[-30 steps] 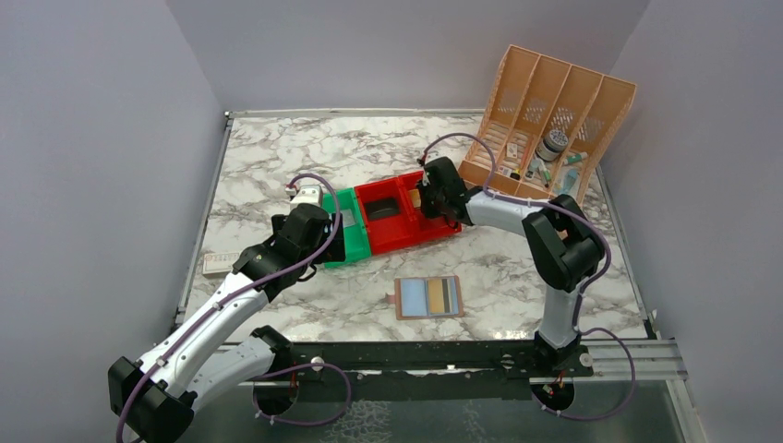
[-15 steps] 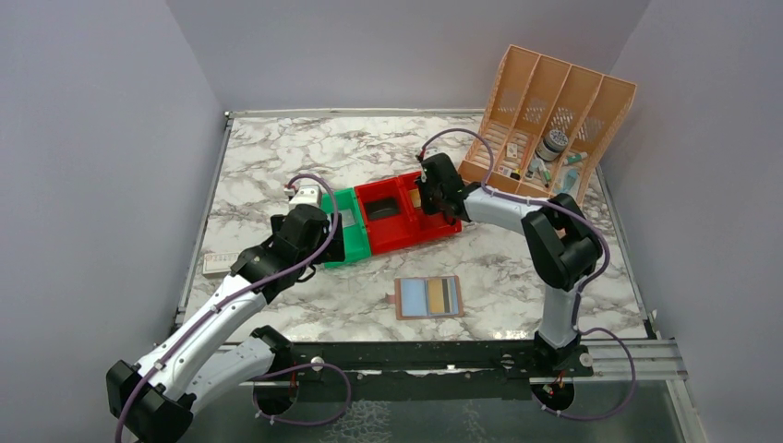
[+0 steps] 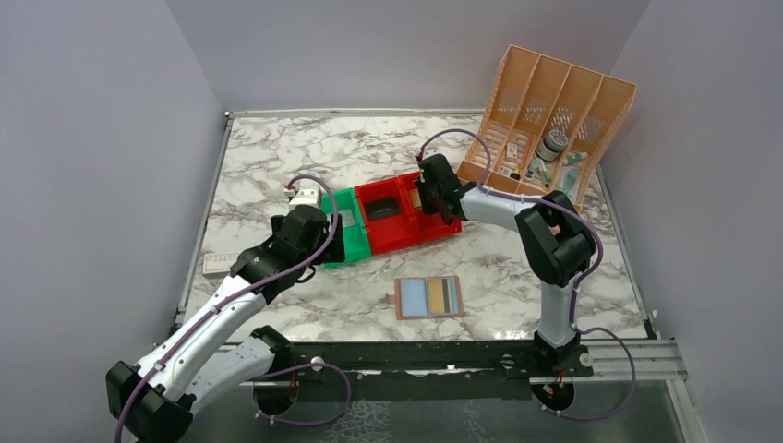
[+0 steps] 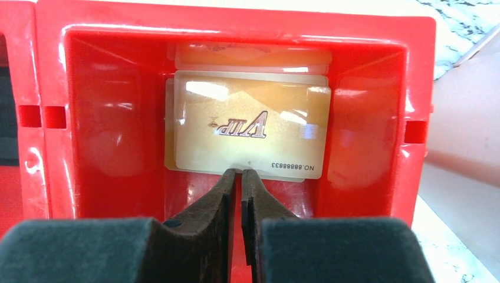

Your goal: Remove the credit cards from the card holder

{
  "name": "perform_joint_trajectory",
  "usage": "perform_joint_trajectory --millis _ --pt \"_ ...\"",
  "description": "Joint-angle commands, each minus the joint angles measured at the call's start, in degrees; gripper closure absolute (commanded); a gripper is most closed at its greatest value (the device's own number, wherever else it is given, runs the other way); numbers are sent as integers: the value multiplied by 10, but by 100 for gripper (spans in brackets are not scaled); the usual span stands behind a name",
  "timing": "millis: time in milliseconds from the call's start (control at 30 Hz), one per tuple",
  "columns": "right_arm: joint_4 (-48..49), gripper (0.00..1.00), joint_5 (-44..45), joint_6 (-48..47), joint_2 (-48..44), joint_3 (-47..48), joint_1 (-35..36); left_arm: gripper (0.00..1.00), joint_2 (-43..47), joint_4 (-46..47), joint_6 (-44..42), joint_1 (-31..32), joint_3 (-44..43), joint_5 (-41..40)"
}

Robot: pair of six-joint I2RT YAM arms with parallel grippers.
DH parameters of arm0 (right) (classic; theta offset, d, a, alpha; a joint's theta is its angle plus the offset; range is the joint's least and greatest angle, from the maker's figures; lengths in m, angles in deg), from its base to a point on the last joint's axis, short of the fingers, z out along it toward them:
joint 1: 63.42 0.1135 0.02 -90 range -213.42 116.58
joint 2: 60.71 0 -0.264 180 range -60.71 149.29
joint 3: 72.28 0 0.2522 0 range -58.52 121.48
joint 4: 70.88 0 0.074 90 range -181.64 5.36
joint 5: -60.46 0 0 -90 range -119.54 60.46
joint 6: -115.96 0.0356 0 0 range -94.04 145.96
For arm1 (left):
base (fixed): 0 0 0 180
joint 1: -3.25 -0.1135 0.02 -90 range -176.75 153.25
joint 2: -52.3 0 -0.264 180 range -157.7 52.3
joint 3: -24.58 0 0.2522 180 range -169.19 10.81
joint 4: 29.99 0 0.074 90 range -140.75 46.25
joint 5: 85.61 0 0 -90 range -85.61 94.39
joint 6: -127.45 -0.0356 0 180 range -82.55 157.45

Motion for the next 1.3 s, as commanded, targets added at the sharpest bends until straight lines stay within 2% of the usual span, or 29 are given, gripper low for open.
perform_joint_trajectory --millis 0,767,867,1033,1267 --pt "44 90 44 0 4 0 12 1 6 8 -3 -4 6 9" --pt "41 91 82 10 22 31 22 1 14 13 -4 -4 10 16" --pt "32 88 68 22 -2 24 22 1 13 13 -4 -4 11 16" --pt "44 76 31 47 -81 -11 22 1 14 13 -4 -4 10 15" --pt "81 65 90 84 -221 -116 21 1 19 13 -4 -4 11 14"
